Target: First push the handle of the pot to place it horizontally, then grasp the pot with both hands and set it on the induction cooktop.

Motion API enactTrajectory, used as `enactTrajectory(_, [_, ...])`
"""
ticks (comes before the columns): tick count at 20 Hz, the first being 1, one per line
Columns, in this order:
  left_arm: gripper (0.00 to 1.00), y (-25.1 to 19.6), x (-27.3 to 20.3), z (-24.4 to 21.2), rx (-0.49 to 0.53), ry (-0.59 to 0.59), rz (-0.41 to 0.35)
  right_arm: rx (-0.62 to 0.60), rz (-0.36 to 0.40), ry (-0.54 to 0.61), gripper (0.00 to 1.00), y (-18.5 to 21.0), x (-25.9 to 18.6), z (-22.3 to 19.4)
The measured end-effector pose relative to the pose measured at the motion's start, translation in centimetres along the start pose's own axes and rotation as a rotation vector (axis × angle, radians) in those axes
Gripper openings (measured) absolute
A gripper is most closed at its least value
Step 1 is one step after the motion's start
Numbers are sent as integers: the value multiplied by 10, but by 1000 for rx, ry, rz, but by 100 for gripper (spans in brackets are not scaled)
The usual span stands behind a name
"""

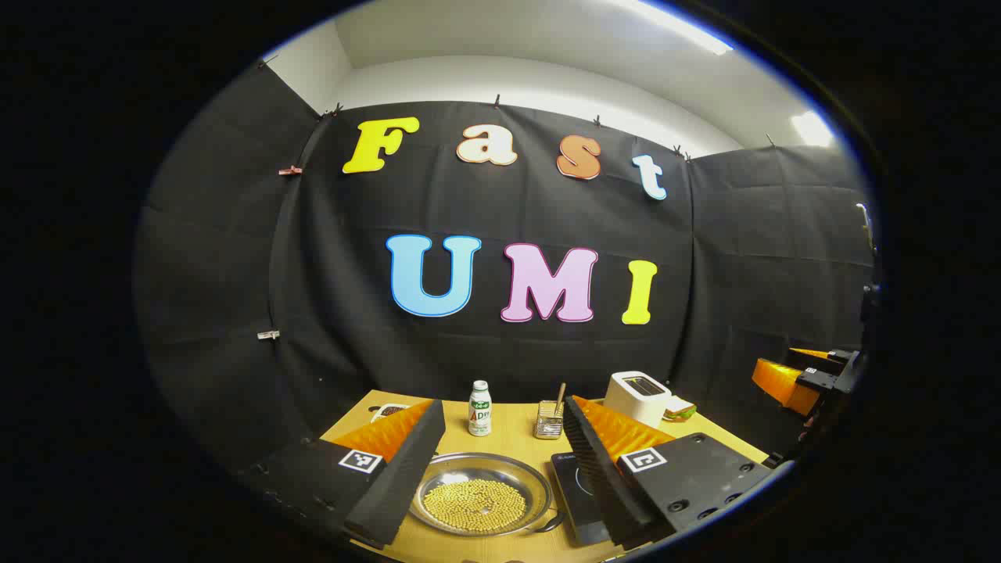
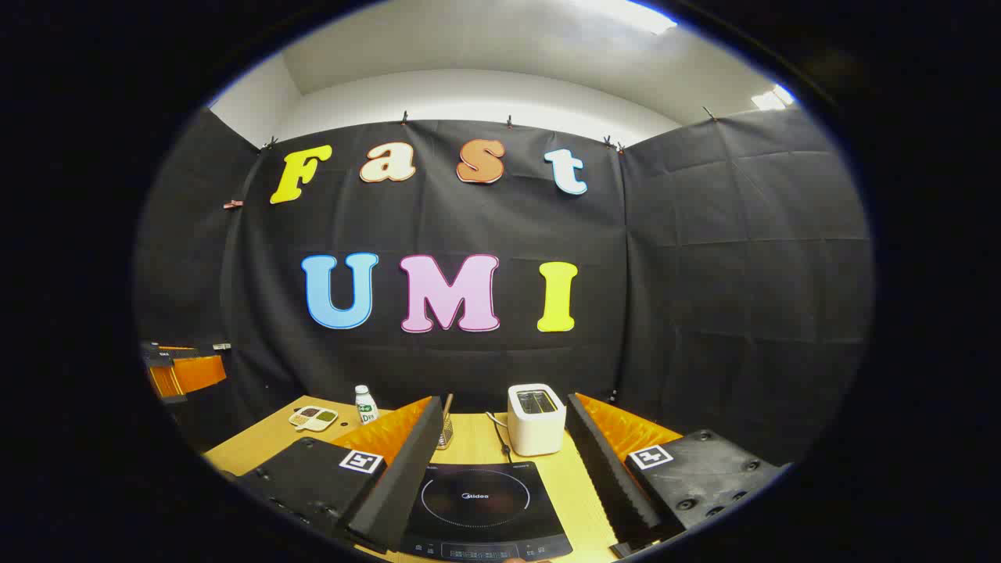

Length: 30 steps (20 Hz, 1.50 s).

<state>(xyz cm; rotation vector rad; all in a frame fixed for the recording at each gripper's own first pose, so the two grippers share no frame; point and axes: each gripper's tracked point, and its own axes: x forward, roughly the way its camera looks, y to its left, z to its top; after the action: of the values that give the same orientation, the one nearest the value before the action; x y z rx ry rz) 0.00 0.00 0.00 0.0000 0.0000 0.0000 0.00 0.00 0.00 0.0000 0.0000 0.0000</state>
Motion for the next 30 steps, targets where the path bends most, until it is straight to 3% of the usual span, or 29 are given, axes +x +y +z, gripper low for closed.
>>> enactTrajectory(5, [95, 9, 6, -14, -7, 24, 9, 27, -1, 13, 98, 0, 8, -1])
enactTrajectory(6, [95, 11, 6, -15, -9, 28, 13, 16, -4, 14, 93, -1, 9, -3])
enactTrajectory(7, [95, 13, 7, -16, -8, 29, 18, 8, -4, 15, 98, -1, 10, -4])
enactTrajectory(18, [95, 36, 13, -46, -12, 65, 22, -8, 34, 57, 98, 22, 12, -23])
enactTrajectory(23, [95, 41, 10, -56, -26, 99, -23, 1, 8, 69, 98, 19, 16, -21])
enactTrajectory(27, [86, 50, 8, -71, -29, 154, -60, 17, 1, 74, 98, 20, 17, -21])
enactTrajectory(29, [73, 48, 10, -83, -24, 196, -82, 8, -11, 73, 98, 14, 18, -22])
enactTrajectory(30, [62, 48, 9, -89, -18, 221, -95, 7, -15, 76, 98, 11, 18, -24])
